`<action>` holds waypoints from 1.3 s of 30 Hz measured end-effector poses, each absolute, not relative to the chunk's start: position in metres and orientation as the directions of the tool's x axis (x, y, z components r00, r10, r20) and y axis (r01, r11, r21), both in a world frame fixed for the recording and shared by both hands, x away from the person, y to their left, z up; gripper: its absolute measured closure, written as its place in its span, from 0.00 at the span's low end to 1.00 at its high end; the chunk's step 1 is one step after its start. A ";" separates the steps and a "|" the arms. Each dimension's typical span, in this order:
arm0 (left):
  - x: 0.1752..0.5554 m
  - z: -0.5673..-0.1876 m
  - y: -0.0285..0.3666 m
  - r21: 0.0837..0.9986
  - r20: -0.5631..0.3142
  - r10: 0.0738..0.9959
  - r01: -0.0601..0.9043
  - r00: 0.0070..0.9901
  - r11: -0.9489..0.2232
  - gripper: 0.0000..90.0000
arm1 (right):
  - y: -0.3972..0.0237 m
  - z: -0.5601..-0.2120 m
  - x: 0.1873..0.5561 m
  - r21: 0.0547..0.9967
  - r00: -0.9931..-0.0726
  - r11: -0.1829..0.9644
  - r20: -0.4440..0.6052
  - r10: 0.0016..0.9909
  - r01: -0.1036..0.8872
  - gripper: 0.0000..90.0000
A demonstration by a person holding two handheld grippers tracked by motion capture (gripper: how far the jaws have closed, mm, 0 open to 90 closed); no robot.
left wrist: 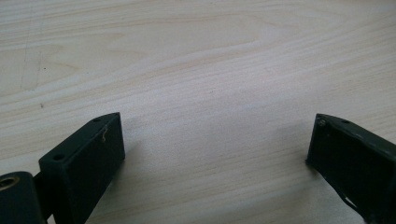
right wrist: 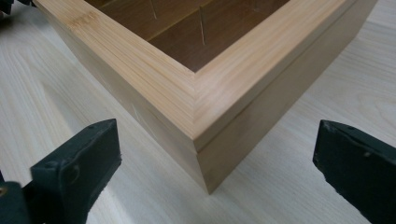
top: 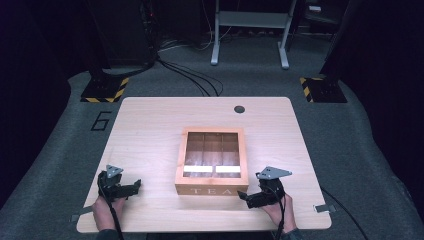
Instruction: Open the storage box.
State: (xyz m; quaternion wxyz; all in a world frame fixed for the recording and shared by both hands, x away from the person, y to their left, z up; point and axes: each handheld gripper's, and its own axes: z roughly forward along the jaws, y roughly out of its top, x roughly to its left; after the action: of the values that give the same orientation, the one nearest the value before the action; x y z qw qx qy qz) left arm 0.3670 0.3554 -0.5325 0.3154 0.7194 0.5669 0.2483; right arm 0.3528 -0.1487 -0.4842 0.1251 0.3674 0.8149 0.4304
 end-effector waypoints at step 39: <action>0.367 -0.533 0.356 0.735 -0.001 0.972 0.659 0.234 -0.158 0.04 | -0.152 -0.489 0.343 0.863 -0.717 0.299 0.099 0.690 0.407 0.49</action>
State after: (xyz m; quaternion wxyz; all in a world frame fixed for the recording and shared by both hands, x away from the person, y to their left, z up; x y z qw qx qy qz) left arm 0.3672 0.3555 -0.5325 0.3157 0.7194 0.5669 0.2479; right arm 0.3426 -0.1525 -0.4886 0.1476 0.3460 0.7923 0.4803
